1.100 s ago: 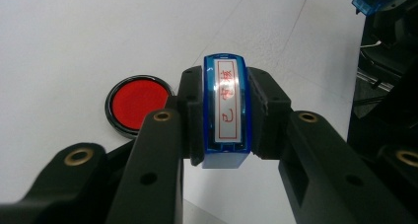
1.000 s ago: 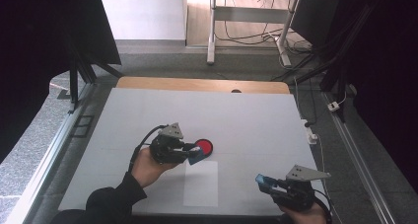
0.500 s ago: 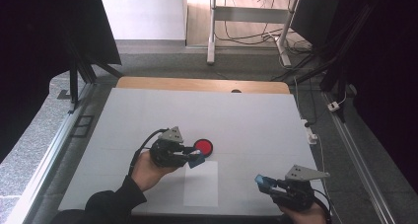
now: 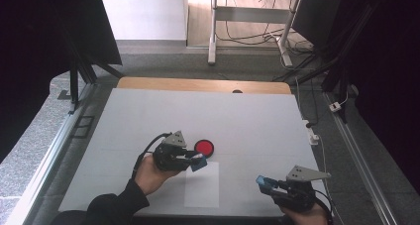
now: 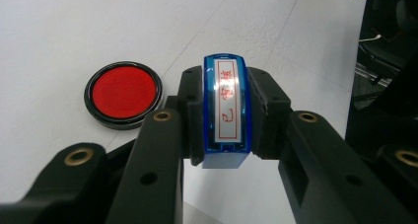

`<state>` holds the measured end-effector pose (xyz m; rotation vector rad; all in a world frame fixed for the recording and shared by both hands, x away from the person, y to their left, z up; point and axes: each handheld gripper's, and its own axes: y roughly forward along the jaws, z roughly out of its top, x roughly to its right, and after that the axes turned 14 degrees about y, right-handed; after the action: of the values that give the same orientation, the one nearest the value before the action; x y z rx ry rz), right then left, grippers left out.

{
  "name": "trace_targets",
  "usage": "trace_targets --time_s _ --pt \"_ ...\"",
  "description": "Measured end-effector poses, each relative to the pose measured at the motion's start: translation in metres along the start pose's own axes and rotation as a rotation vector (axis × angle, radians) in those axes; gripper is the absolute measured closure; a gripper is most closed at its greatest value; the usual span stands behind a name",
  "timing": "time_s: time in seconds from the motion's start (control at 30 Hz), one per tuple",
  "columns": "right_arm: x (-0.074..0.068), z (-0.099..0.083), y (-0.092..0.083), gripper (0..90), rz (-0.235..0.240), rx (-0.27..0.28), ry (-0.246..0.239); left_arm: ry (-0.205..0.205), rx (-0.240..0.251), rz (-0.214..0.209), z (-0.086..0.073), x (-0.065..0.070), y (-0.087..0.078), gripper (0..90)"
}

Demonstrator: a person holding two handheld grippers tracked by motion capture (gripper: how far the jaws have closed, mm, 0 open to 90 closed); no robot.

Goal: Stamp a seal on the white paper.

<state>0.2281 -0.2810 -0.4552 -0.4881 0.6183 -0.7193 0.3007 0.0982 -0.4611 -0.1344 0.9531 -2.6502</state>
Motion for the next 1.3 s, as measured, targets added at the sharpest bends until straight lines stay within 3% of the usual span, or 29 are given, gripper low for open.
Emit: trace_targets --time_s 0.37,1.3 --pt "0.0 0.0 0.0 67.8 0.0 -0.002 -0.001 0.024 -0.049 0.007 -0.004 0.005 0.017 70.6" --pt "0.0 0.0 0.0 67.8 0.0 -0.006 0.0 0.003 -0.086 0.008 -0.018 0.001 0.038 70.6"
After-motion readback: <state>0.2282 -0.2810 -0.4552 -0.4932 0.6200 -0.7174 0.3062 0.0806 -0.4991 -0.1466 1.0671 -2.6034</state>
